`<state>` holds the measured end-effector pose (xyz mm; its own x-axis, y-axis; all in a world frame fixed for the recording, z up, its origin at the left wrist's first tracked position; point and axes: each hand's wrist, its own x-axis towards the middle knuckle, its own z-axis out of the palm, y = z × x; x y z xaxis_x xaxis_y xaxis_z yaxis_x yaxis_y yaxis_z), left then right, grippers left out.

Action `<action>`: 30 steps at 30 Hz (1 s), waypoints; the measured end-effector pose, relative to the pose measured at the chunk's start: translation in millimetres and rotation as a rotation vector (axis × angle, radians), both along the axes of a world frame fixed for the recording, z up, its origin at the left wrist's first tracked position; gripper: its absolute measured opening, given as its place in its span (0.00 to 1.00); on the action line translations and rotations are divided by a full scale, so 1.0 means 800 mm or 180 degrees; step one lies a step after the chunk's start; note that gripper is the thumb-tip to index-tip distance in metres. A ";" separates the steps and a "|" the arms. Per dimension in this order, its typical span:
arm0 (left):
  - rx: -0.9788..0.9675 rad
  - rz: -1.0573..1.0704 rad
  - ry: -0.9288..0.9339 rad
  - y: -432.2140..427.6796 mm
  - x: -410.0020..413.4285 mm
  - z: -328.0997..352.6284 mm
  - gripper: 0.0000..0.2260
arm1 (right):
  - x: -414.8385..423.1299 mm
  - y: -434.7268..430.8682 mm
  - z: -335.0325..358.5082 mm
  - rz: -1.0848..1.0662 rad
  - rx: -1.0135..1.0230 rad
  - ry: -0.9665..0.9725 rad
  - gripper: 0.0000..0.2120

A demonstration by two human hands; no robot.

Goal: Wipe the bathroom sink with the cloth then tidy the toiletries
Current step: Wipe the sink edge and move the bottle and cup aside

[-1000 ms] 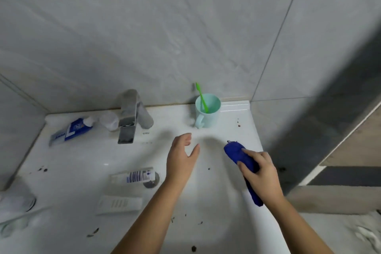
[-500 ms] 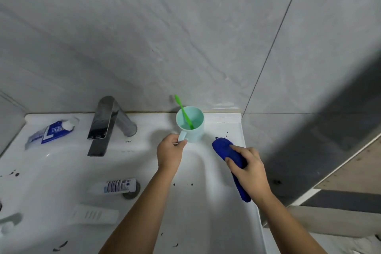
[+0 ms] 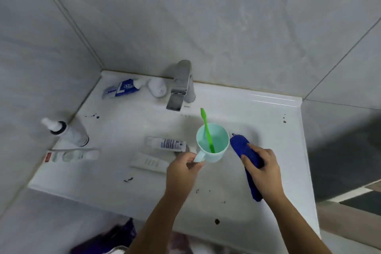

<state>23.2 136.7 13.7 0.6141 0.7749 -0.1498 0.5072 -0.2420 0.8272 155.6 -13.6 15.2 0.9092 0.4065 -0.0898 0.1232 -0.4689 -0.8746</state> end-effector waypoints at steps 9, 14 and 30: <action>0.0396 0.0687 0.0032 0.092 -0.149 0.019 0.09 | -0.092 0.116 -0.001 0.0598 -0.0026 -0.0081 0.15; 0.0543 0.1082 0.0216 0.142 -0.231 0.023 0.05 | -0.141 0.187 -0.003 0.1066 -0.0029 -0.0045 0.15; 0.0313 0.2339 0.0470 0.232 -0.351 -0.009 0.09 | -0.230 0.308 -0.021 0.1955 -0.0188 -0.0243 0.16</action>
<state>-257.4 322.3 6.2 -0.0869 0.9912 -0.0995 0.6704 0.1321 0.7302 -28.8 232.7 -1.5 0.5155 0.8539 -0.0719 0.4471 -0.3396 -0.8275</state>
